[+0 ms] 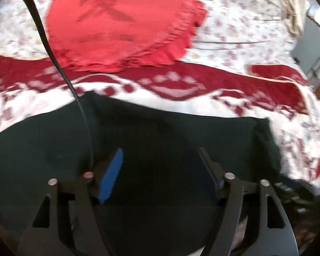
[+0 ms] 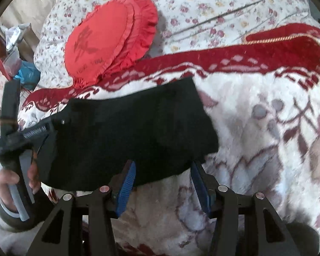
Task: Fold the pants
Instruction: 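Fold the pants over with the right gripper toward the left gripper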
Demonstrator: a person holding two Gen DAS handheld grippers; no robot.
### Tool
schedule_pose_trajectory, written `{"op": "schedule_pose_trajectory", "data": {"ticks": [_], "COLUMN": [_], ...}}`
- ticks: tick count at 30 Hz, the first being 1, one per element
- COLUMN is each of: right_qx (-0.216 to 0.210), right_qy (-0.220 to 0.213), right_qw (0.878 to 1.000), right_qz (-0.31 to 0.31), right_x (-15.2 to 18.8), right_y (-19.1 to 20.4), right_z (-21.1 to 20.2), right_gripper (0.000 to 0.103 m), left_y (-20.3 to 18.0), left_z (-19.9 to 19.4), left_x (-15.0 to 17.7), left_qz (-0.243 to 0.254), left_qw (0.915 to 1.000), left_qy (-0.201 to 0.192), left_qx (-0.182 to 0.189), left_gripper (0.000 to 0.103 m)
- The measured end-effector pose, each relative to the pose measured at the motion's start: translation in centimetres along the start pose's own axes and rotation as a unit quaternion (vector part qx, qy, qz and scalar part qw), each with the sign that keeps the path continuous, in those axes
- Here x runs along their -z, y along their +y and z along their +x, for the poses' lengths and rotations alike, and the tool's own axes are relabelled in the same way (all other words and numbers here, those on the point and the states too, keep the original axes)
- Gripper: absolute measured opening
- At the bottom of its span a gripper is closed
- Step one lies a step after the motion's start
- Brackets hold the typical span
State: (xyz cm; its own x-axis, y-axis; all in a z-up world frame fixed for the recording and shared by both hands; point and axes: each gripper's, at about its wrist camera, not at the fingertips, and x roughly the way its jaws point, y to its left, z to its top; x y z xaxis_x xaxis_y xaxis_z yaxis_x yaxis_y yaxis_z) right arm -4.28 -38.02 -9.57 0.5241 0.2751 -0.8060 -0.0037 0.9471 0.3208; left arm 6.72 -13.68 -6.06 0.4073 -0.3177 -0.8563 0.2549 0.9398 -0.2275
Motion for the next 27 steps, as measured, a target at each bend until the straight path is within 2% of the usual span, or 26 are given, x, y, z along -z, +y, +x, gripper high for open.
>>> {"op": "schedule_pose_trajectory", "data": {"ticks": [8, 14, 18, 23, 24, 25, 26, 27], "right_qx": [-0.014, -0.040, -0.079, -0.100, -0.104, -0.106, -0.103, -0.089], "right_qy": [0.008, -0.027, -0.070, -0.093, -0.096, -0.098, -0.099, -0.102], "right_qw": [0.999, 0.995, 0.985, 0.978, 0.977, 0.976, 0.976, 0.978], "right_qz": [0.035, 0.090, 0.135, 0.158, 0.160, 0.163, 0.163, 0.161], "right_x": [0.7, 0.7, 1.2, 1.4, 1.5, 1.4, 1.5, 1.5], "right_y": [-0.6, -2.7, -3.7, -4.6, -4.9, -5.1, -5.4, -5.4], "right_z": [1.7, 2.0, 2.1, 2.0, 1.9, 2.0, 1.8, 1.7], "right_gripper": [0.052, 0.057, 0.069, 0.070, 0.070, 0.065, 0.059, 0.049], "left_y": [-5.4, -9.2, -11.4, -13.7, -14.1, -14.3, -14.6, -14.8], "left_z": [2.2, 5.4, 7.1, 8.9, 9.3, 9.6, 10.0, 10.4], "left_x": [-2.2, -3.9, -4.7, -4.9, -4.9, -4.9, -4.9, -4.7], "left_qz": [0.070, 0.116, 0.144, 0.170, 0.173, 0.173, 0.173, 0.175], "left_qw": [0.9959, 0.9887, 0.9825, 0.9746, 0.9731, 0.9721, 0.9707, 0.9694], "left_qy": [0.029, 0.055, 0.066, 0.082, 0.086, 0.089, 0.092, 0.095], "left_qx": [0.050, 0.076, 0.099, 0.120, 0.126, 0.132, 0.139, 0.144], "left_gripper": [0.072, 0.072, 0.072, 0.072, 0.072, 0.072, 0.072, 0.070]}}
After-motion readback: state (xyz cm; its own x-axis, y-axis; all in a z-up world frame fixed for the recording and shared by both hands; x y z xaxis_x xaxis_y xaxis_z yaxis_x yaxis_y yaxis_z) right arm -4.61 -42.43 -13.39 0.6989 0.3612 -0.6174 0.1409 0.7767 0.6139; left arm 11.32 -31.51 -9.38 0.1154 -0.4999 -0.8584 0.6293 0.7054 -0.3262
